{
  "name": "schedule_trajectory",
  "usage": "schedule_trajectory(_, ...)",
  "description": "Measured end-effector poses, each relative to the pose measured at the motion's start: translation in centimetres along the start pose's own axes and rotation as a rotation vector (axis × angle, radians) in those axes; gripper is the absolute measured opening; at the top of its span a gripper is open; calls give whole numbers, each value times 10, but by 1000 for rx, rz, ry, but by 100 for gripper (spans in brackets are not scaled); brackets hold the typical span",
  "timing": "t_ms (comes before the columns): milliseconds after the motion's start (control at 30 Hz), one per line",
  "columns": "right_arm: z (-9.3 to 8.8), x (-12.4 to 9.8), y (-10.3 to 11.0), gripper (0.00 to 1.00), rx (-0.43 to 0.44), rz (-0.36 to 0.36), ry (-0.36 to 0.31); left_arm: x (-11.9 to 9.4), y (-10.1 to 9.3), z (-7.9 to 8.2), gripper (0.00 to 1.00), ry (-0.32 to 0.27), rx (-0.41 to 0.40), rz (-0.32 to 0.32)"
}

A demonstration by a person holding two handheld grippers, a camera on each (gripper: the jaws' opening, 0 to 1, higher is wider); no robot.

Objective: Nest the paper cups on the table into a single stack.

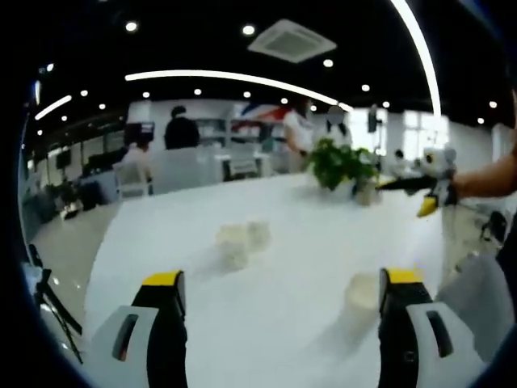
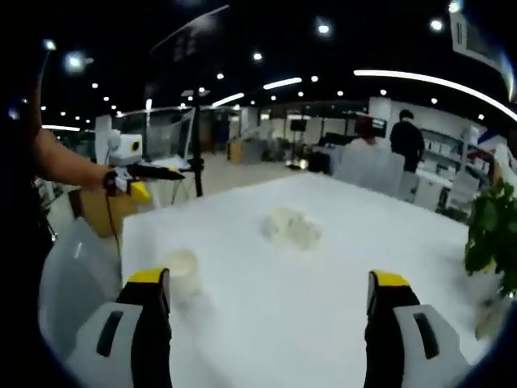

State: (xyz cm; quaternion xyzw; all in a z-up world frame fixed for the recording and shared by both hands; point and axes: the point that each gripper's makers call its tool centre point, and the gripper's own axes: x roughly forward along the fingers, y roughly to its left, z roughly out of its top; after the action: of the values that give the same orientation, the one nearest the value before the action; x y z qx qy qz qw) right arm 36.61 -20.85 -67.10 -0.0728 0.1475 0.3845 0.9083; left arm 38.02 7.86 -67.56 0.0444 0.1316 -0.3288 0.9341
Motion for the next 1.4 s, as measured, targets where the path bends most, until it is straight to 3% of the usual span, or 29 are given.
schedule_trajectory(33,0,-3,0,100,6,-17,-2,0,-1,1,99,-4,30,-17)
schedule_trajectory(167,-4,-5,-1,100,27,-64,14,0,8,4,99,-24,1,-41)
schedule_trajectory(433,4,-3,-2,100,22,-117,3,7,21,-9,99,-10,-9,-59)
schedule_trajectory(500,6,-2,-5,100,19,-120,-5,12,22,-2,99,-93,-23,-68)
schedule_trajectory(567,5,-2,-9,100,24,-123,0,18,27,-12,99,-67,-45,-57)
schedule_trajectory(600,4,-4,-11,100,26,-125,1,23,31,-21,99,-32,-64,-42)
schedule_trajectory(933,-20,-10,-15,100,76,-131,34,69,41,-21,99,-53,-55,-27)
schedule_trajectory(1400,-27,-2,-19,100,83,-126,46,149,63,-38,94,-48,-83,-34)
